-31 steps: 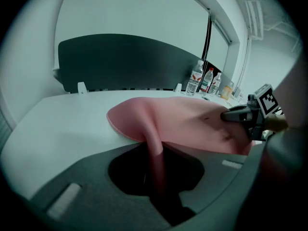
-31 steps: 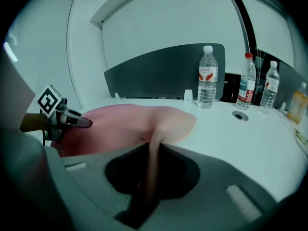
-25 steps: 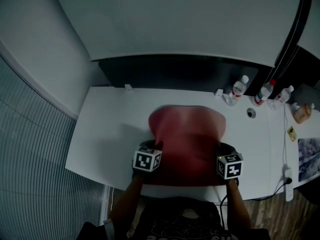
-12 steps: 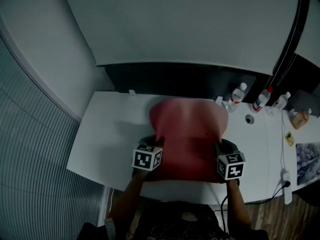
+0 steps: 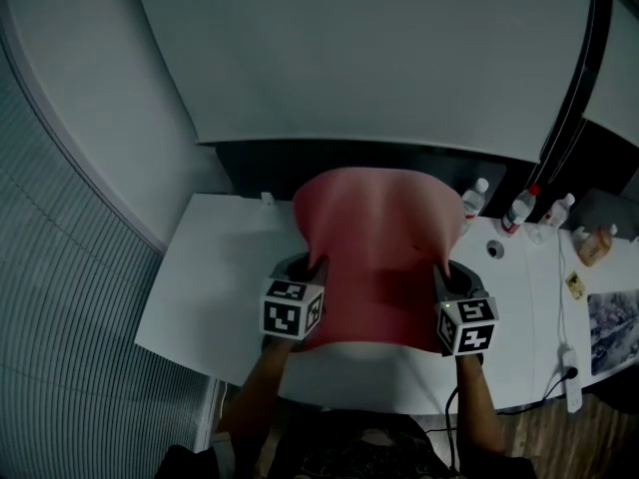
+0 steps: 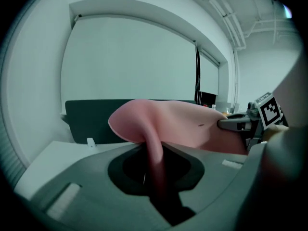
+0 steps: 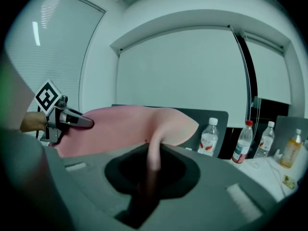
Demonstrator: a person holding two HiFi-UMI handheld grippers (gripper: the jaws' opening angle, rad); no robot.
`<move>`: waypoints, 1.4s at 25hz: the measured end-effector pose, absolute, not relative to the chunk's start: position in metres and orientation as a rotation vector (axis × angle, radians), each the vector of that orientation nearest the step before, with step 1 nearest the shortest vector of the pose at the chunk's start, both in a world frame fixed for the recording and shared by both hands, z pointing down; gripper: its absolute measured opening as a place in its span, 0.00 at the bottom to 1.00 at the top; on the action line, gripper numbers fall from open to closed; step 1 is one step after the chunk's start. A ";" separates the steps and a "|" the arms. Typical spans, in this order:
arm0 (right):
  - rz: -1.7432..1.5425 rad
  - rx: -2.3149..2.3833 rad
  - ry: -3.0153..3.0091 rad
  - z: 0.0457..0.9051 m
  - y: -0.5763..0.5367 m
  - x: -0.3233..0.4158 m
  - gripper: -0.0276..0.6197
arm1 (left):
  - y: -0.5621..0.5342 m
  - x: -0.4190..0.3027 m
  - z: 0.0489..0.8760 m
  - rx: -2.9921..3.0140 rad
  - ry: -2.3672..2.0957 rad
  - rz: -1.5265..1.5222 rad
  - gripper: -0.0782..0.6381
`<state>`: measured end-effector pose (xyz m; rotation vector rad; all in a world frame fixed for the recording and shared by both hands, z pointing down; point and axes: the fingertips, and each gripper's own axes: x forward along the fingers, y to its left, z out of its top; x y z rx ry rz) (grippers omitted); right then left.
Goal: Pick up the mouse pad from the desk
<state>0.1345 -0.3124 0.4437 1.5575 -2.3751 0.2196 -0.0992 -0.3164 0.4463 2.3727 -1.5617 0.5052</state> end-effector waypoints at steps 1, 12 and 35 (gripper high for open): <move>0.202 1.569 -2.381 0.437 -0.314 0.134 0.12 | -0.318 -0.099 0.439 2.380 -1.575 0.490 0.20; 0.015 1.684 -2.442 0.362 -0.325 0.131 0.12 | -0.334 -0.094 0.362 2.493 -1.666 0.333 0.20; -0.297 1.933 -2.430 0.260 -0.304 0.168 0.13 | -0.325 -0.060 0.250 2.712 -1.717 0.095 0.20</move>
